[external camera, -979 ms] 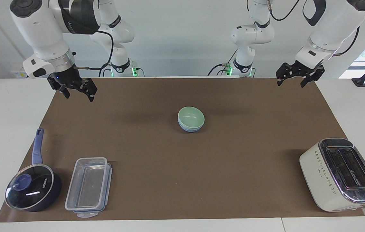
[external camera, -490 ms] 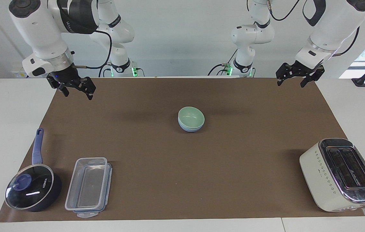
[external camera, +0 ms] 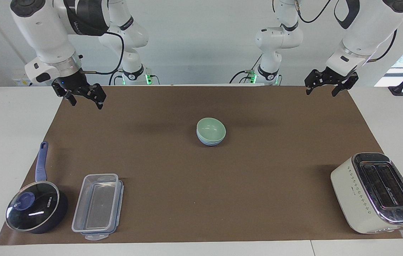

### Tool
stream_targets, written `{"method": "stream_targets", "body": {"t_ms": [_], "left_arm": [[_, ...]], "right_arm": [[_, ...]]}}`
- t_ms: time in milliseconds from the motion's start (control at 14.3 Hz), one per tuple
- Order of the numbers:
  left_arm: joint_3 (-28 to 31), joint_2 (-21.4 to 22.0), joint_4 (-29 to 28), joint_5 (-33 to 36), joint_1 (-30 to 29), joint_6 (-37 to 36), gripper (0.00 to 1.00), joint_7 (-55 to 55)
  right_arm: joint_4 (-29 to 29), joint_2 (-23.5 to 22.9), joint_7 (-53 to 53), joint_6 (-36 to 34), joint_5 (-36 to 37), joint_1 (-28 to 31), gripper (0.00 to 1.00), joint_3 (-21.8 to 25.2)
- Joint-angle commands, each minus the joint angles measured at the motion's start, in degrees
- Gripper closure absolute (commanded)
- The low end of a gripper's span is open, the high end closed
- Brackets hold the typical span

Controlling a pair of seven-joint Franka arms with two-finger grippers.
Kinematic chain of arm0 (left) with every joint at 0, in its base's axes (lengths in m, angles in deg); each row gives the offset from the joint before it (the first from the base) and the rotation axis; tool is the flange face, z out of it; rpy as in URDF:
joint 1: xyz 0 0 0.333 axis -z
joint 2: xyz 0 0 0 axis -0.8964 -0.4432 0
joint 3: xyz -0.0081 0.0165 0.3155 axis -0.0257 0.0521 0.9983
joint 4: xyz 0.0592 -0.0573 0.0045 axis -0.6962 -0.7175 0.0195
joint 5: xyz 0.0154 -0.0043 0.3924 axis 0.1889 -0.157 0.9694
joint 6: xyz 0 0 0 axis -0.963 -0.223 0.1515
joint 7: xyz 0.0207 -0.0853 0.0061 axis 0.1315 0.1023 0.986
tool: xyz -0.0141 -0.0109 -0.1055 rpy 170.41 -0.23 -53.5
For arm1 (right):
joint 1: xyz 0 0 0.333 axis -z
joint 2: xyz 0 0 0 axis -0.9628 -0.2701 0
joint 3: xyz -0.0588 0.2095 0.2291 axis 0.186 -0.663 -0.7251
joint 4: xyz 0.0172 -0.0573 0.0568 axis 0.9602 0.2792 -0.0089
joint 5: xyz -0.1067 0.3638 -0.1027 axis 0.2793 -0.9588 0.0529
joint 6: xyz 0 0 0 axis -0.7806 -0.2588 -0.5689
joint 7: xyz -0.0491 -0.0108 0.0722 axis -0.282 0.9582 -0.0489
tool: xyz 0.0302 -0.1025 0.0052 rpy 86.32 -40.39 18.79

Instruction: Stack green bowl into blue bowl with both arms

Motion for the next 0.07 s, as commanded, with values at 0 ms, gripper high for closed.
{"method": "stream_targets", "body": {"t_ms": [0], "left_arm": [[0.4, 1.0, -1.3, 1.2, 0.4, 0.7, 0.00, 0.4]], "right_arm": [[1.6, 1.3, 1.4, 0.4, 0.0, 0.5, 0.00, -0.4]]}}
